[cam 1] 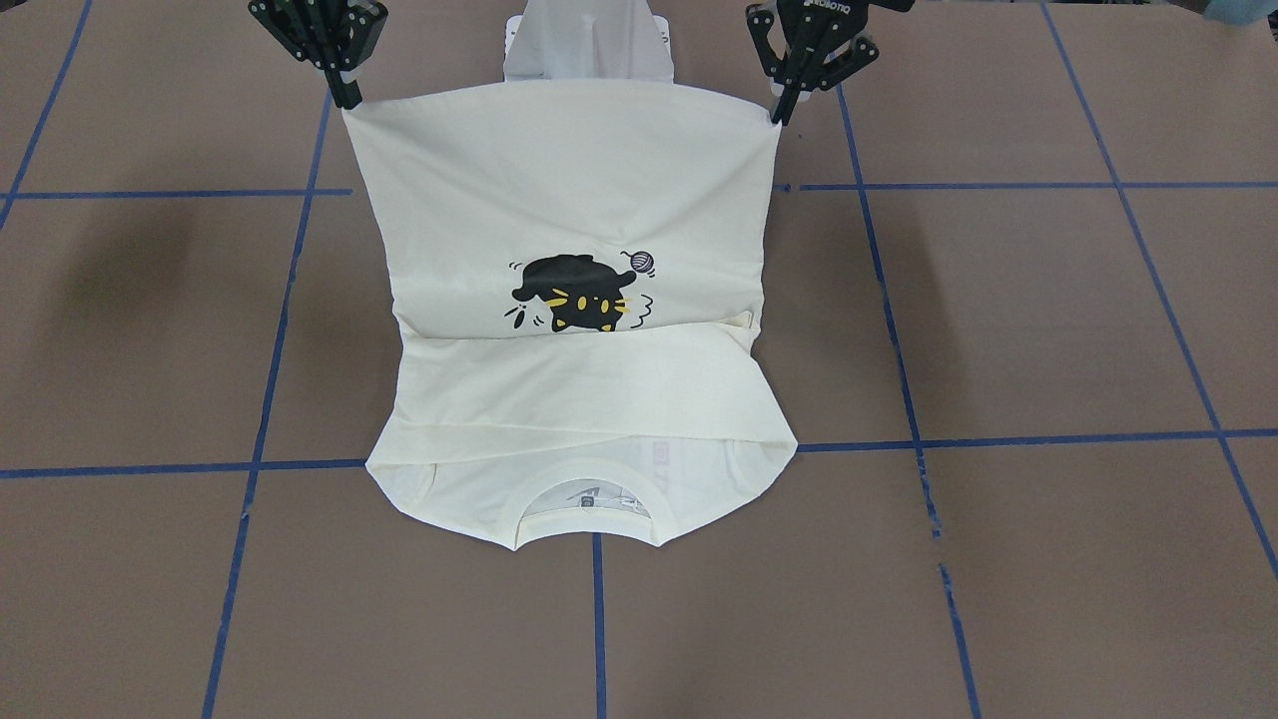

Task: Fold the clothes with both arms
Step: 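Lift the hem with both grippers and fold it toward the collar, then release the hem and draw both grippers back from the folded shirt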

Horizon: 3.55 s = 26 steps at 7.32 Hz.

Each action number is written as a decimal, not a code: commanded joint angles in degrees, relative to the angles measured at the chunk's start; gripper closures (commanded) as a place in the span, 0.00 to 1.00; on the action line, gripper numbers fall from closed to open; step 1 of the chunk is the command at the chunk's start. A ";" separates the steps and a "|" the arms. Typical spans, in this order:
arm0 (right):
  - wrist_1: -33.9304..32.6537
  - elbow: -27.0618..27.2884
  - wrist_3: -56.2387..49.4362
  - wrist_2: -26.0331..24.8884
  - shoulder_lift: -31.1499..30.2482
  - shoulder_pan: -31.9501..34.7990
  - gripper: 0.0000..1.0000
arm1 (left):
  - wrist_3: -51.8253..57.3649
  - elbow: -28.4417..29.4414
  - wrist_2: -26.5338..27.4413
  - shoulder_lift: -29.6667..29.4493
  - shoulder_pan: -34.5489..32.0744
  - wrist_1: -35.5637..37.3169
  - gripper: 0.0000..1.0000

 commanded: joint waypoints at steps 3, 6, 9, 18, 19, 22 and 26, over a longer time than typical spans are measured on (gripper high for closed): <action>15.82 -23.71 -5.20 1.71 2.88 9.64 1.00 | 8.78 21.31 -0.10 -7.20 -9.22 -7.35 1.00; 26.93 -38.67 -8.54 1.27 4.29 10.35 1.00 | 9.15 40.29 3.74 -12.55 -9.49 -17.92 1.00; 30.73 -48.09 -8.46 1.10 7.96 9.82 1.00 | 9.33 52.45 3.94 -14.34 -9.14 -27.68 1.00; 31.88 -46.72 -19.18 5.84 8.33 13.60 0.00 | 8.02 33.82 -0.46 0.56 -2.94 -34.73 0.00; 32.23 -46.36 -19.09 5.84 8.16 13.60 0.00 | 5.75 30.37 -0.63 4.43 -1.68 -34.99 0.00; 32.23 -46.01 -19.09 5.76 7.81 13.60 0.00 | -1.39 31.03 2.25 10.96 4.47 -44.73 0.36; 32.23 -46.01 -19.09 5.58 7.28 13.60 0.00 | -4.21 31.74 2.71 10.71 8.52 -44.84 0.41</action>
